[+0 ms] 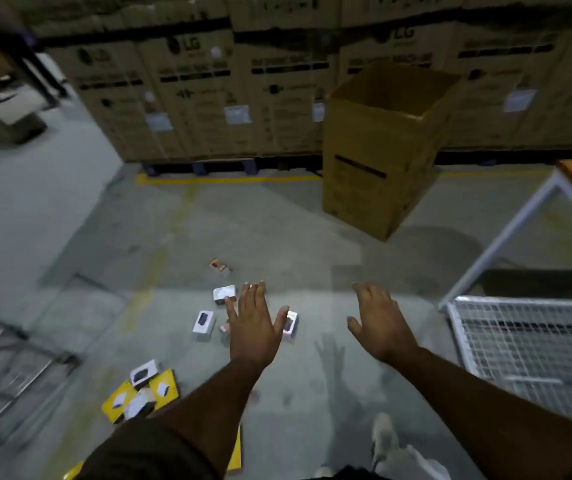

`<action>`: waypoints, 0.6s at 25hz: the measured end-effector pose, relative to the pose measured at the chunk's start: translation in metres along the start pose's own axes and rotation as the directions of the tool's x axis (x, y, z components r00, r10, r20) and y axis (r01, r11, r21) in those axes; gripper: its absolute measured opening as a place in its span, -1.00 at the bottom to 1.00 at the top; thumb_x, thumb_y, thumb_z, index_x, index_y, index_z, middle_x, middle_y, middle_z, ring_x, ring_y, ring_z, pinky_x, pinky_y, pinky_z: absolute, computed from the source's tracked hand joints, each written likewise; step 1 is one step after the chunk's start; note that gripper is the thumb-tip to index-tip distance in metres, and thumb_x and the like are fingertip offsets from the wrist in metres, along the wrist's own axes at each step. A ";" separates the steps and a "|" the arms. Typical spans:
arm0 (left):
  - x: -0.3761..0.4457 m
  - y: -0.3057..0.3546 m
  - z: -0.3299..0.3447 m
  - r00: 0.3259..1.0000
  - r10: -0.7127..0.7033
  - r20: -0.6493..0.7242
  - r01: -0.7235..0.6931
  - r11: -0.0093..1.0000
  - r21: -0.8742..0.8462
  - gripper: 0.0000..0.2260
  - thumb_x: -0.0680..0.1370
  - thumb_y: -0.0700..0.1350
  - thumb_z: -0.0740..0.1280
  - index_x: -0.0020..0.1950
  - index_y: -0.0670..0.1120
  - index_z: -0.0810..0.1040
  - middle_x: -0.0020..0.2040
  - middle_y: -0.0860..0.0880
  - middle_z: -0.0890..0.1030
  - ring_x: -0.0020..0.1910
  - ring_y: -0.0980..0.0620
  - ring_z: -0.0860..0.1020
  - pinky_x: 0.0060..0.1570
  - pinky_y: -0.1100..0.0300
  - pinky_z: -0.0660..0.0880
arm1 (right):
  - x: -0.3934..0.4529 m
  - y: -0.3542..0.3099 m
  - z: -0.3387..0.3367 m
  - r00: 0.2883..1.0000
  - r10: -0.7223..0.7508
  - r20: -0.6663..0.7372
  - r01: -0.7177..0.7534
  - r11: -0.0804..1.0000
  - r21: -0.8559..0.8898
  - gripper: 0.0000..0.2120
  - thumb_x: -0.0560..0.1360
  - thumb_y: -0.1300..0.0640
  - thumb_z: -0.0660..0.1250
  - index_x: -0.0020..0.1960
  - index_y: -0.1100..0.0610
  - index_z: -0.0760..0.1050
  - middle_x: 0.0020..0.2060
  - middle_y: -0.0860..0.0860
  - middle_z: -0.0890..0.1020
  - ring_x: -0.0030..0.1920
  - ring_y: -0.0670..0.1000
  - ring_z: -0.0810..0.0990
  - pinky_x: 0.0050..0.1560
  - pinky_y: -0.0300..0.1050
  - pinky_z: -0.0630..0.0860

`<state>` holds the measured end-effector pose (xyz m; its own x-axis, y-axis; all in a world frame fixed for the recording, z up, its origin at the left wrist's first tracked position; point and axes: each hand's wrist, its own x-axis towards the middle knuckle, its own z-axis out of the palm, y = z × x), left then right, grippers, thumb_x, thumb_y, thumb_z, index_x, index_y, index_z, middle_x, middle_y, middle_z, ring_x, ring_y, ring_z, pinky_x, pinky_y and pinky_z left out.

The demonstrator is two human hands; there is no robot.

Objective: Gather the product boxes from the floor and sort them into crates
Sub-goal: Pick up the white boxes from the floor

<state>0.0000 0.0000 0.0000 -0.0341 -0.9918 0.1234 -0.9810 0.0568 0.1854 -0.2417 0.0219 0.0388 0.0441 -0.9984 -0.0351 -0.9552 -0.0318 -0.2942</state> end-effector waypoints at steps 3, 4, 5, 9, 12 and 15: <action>0.018 -0.013 0.007 0.990 -0.139 -0.005 0.139 0.990 0.026 -0.36 0.58 0.26 0.00 0.46 -0.15 0.39 0.39 -0.13 0.48 0.45 -0.14 0.38 0.44 -0.21 0.21 | 0.052 -0.004 0.015 0.993 -0.116 0.016 0.115 0.993 0.026 -0.40 0.50 -0.02 0.29 0.48 0.14 0.24 0.37 0.09 0.40 0.35 0.11 0.37 0.35 -0.05 0.33; 0.026 -0.017 0.009 0.981 -0.194 -0.009 0.194 0.981 0.020 -0.35 0.57 0.26 -0.01 0.46 -0.15 0.39 0.38 -0.13 0.48 0.45 -0.14 0.38 0.43 -0.21 0.21 | 0.070 -0.006 0.018 0.984 -0.170 0.050 0.169 0.985 0.026 -0.40 0.49 -0.02 0.30 0.47 0.14 0.25 0.35 0.09 0.42 0.33 0.12 0.38 0.34 -0.05 0.34; 0.034 -0.018 0.011 0.971 -0.241 0.007 0.241 0.971 0.011 -0.34 0.56 0.27 -0.03 0.46 -0.14 0.38 0.38 -0.13 0.48 0.44 -0.14 0.38 0.44 -0.20 0.19 | 0.089 -0.006 0.022 0.975 -0.213 0.065 0.211 0.977 0.028 -0.40 0.49 -0.01 0.31 0.46 0.14 0.26 0.34 0.09 0.43 0.32 0.12 0.39 0.33 -0.06 0.33; 0.063 -0.014 0.022 0.913 -0.407 0.034 0.407 0.913 -0.001 -0.37 0.55 0.30 0.06 0.47 -0.08 0.35 0.42 -0.09 0.45 0.48 -0.09 0.31 0.46 -0.17 0.16 | 0.160 0.004 0.025 0.938 -0.327 0.114 0.321 0.945 0.068 -0.40 0.49 -0.01 0.33 0.46 0.13 0.26 0.33 0.09 0.41 0.34 0.12 0.36 0.34 -0.04 0.33; 0.074 -0.006 0.025 0.856 -0.516 -0.001 0.516 0.856 -0.046 -0.32 0.53 0.33 0.03 0.47 -0.10 0.37 0.43 -0.10 0.45 0.46 -0.10 0.35 0.43 -0.20 0.22 | 0.203 0.010 0.025 0.900 -0.399 0.174 0.389 0.917 0.090 -0.40 0.48 -0.01 0.32 0.46 0.13 0.27 0.32 0.09 0.41 0.34 0.12 0.36 0.34 -0.03 0.35; 0.092 -0.001 0.028 0.821 -0.570 0.026 0.570 0.820 -0.042 -0.29 0.52 0.32 -0.02 0.45 -0.15 0.39 0.36 -0.14 0.50 0.40 -0.16 0.43 0.39 -0.23 0.29 | 0.239 0.005 0.031 0.867 -0.450 0.214 0.435 0.893 0.113 -0.43 0.46 0.03 0.32 0.42 0.15 0.31 0.27 0.11 0.43 0.30 0.14 0.38 0.28 0.00 0.41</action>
<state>-0.0075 -0.0941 -0.0164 0.5259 -0.8500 -0.0295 -0.8162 -0.5141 0.2636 -0.2269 -0.2157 -0.0007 0.5302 -0.8417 -0.1020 -0.8009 -0.4577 -0.3861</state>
